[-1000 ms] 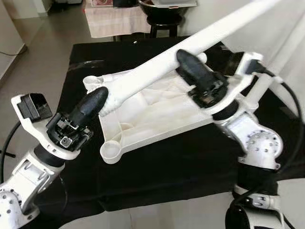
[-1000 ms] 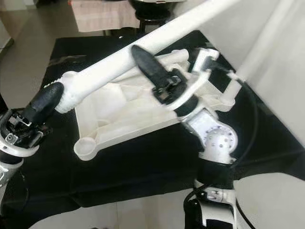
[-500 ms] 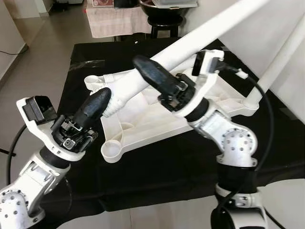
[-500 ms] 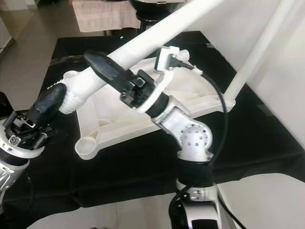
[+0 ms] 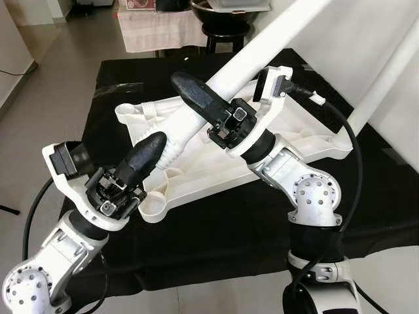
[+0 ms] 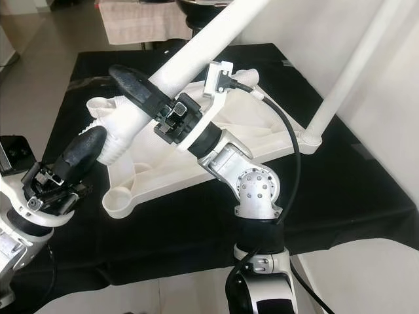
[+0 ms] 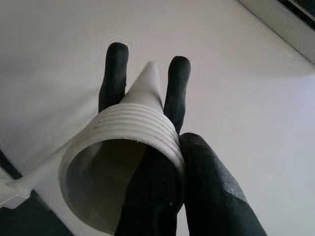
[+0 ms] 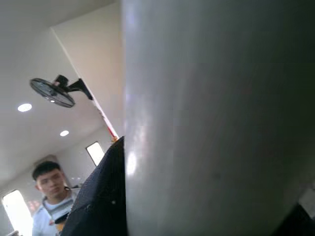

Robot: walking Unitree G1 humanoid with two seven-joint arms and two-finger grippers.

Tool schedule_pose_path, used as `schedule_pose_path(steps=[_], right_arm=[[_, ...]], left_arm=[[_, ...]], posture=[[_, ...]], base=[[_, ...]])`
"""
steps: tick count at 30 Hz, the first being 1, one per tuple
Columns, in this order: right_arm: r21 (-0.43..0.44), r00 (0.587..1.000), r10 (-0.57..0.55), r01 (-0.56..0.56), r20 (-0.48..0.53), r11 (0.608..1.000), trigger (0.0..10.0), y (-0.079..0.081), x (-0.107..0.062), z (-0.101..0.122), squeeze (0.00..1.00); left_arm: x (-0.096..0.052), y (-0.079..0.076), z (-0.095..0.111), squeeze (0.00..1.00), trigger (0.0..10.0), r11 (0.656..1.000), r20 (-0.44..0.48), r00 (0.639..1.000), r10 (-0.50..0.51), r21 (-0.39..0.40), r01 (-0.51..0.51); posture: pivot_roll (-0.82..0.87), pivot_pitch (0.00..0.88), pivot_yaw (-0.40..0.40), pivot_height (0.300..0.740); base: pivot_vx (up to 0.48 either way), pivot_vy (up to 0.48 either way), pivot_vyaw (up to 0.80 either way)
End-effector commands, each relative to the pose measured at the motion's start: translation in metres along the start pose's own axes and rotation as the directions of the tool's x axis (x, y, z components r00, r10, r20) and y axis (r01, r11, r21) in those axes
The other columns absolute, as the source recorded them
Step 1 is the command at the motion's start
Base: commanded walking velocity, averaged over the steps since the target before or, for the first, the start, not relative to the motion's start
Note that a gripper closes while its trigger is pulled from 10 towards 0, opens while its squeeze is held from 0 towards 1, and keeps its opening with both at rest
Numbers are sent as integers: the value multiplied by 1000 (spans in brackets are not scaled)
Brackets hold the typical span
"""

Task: Building children table

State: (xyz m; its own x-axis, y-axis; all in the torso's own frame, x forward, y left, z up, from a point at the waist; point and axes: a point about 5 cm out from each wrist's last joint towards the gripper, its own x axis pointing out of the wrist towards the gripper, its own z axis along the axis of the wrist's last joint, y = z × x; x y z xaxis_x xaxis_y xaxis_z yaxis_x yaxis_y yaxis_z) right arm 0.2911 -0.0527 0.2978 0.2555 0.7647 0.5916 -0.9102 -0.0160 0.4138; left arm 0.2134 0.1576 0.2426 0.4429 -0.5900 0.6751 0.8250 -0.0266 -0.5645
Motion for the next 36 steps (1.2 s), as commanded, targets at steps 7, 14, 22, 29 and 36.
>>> schedule_pose_path(steps=[7,14,22,29,36], right_arm=[[-40,999,24,-26,-43,999,0,6,-3,-1,0],[-73,998,-16,12,-55,997,0,0,-8,2,0],[-215,969,-247,246,21,945,0,-29,-16,19,0],[-195,909,-377,407,177,892,0,-47,-25,44,0],[-75,892,-354,388,282,919,0,-46,-31,63,0]], left_arm=[[-3,0,-3,0,0,999,-63,997,33,41,-30],[-7,6,4,0,3529,982,-62,991,117,154,-106],[-1,22,56,1000,10000,874,216,923,319,310,-375],[13,0,65,1000,10000,870,122,966,227,421,-258],[-4,-2,45,1000,10000,885,-36,972,232,422,-196]], posture=[[-165,99,-42,740],[-163,101,-39,740],[-160,112,-37,740],[-156,116,-31,740],[-157,118,-30,740]], base=[[0,0,0],[0,0,0],[0,0,0],[0,0,0],[0,0,0]])
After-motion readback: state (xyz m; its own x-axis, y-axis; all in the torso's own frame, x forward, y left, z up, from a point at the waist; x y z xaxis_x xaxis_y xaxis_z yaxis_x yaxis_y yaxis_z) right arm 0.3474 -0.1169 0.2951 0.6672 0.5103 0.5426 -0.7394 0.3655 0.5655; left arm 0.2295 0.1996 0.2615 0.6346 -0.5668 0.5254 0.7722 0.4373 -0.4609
